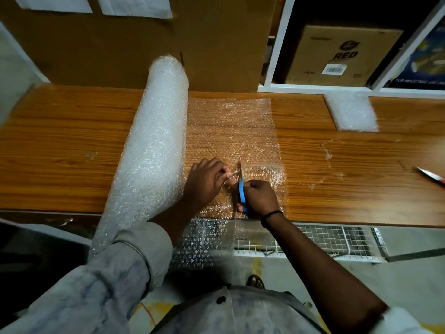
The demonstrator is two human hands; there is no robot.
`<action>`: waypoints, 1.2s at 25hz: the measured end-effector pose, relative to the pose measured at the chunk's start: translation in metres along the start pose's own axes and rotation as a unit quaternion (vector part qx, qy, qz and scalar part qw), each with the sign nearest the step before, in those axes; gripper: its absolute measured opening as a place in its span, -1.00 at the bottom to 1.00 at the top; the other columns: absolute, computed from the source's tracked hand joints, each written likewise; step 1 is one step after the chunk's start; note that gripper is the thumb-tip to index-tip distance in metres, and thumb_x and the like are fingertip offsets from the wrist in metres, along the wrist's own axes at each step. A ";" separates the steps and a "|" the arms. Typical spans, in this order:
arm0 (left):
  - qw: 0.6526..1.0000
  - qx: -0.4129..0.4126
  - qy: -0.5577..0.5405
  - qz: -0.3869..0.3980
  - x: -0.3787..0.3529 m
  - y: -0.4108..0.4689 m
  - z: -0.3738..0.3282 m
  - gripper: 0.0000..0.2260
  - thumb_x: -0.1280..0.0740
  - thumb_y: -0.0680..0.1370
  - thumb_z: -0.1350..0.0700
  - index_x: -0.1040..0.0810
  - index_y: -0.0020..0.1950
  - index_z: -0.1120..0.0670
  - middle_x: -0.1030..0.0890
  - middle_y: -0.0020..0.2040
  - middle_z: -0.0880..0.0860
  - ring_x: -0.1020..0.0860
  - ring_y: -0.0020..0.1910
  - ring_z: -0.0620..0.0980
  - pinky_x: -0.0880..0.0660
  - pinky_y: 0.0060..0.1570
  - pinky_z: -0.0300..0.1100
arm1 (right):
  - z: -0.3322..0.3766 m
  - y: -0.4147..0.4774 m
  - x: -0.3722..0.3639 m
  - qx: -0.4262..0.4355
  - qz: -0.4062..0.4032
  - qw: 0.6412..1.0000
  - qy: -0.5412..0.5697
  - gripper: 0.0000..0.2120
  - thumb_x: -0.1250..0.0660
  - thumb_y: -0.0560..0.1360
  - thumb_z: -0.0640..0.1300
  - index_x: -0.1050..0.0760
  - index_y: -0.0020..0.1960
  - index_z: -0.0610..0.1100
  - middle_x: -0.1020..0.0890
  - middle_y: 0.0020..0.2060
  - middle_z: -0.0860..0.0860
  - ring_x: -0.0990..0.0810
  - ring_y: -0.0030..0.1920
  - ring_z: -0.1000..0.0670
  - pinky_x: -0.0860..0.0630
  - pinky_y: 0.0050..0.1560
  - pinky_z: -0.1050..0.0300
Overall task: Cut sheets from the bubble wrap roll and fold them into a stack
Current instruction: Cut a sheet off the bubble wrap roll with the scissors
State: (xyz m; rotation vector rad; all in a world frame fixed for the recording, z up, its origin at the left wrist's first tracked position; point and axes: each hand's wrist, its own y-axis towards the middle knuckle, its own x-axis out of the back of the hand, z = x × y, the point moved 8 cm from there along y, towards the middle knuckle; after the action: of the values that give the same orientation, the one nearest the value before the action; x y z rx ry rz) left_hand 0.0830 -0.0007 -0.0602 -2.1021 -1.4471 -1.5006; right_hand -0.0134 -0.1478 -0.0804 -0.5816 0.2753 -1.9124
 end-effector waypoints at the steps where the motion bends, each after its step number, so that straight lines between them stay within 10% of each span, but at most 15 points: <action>1: 1.000 -0.002 0.002 0.000 0.000 0.000 -0.001 -0.89 -0.33 0.63 -0.02 -0.58 0.05 -0.01 -0.61 0.05 -0.11 -0.50 0.05 -0.02 -0.35 0.02 -0.04 | 0.001 0.000 -0.001 -0.002 0.009 1.000 0.016 -0.78 -0.42 0.54 -0.18 -0.59 -0.12 -0.36 -0.69 -0.32 -0.23 -0.65 -0.48 -0.11 -0.60 -0.34 0.03; 30: 1.000 -0.019 -0.002 -0.015 0.004 -0.001 -0.009 -0.84 -0.22 0.64 0.02 -0.55 0.07 0.04 -0.58 0.05 -0.05 -0.49 0.04 -0.02 -0.39 0.01 -0.02 | 0.008 0.036 -0.006 0.022 0.027 0.998 0.061 -0.75 -0.47 0.54 -0.11 -0.62 -0.08 -0.34 -0.68 -0.33 -0.24 -0.64 -0.47 -0.11 -0.60 -0.37 0.04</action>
State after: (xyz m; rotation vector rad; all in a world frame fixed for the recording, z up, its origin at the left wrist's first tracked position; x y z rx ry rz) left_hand 0.0769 -0.0031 -0.0533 -2.1145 -1.4690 -1.5467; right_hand 0.0211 -0.1564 -0.0905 -0.4241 0.3240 -1.9000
